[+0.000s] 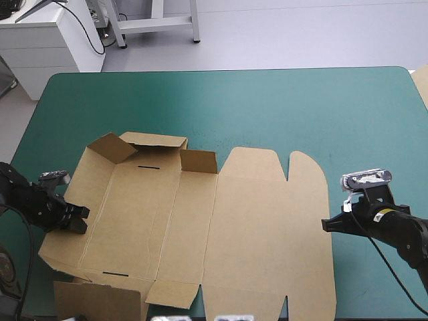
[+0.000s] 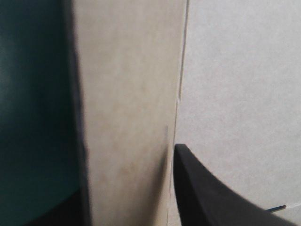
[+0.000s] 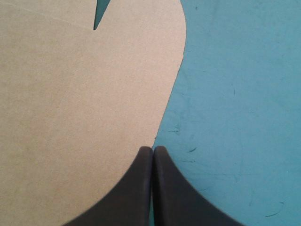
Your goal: Fold the box
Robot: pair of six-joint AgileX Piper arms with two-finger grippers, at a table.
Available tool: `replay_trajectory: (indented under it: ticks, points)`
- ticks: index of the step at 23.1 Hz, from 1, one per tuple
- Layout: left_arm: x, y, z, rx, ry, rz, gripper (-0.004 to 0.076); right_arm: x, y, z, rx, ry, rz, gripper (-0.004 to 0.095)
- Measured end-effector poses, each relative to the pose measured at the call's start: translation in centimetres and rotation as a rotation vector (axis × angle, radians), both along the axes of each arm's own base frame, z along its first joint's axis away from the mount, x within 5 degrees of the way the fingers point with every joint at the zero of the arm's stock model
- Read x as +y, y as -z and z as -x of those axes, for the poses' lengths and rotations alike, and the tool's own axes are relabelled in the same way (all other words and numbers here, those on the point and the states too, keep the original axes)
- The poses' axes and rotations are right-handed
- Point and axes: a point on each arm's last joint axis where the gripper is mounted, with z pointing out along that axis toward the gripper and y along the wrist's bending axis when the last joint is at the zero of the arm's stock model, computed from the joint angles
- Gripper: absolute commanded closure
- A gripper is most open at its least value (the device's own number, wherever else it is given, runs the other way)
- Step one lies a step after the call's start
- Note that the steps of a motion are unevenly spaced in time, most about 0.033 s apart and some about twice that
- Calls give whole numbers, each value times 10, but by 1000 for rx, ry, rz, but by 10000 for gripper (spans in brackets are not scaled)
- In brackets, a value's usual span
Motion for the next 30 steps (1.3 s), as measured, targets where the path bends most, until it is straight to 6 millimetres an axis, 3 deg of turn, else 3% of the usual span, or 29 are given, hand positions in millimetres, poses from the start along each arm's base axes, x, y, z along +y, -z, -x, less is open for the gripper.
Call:
replay_trajectory:
  ticks: [2,11,14,17,20,24,30]
  points:
    - [0,0,0,0,6,-3,728,0,0,0,0,-1,1,929]
    - [0,-11,-6,-32,38,2,731,0,0,0,0,-3,0,929]
    - [8,-39,-24,-144,84,-68,731,0,0,0,1,-3,0,929]
    - [0,-66,-42,-246,168,-129,731,0,0,0,3,-4,1,929]
    - [-20,-83,-56,-326,263,-160,731,0,0,0,3,-4,1,929]
    - [-64,-97,-78,-478,405,-241,731,0,0,0,3,-4,1,929]
    - [-132,-98,-99,-670,662,-432,731,0,0,0,3,-3,0,929]
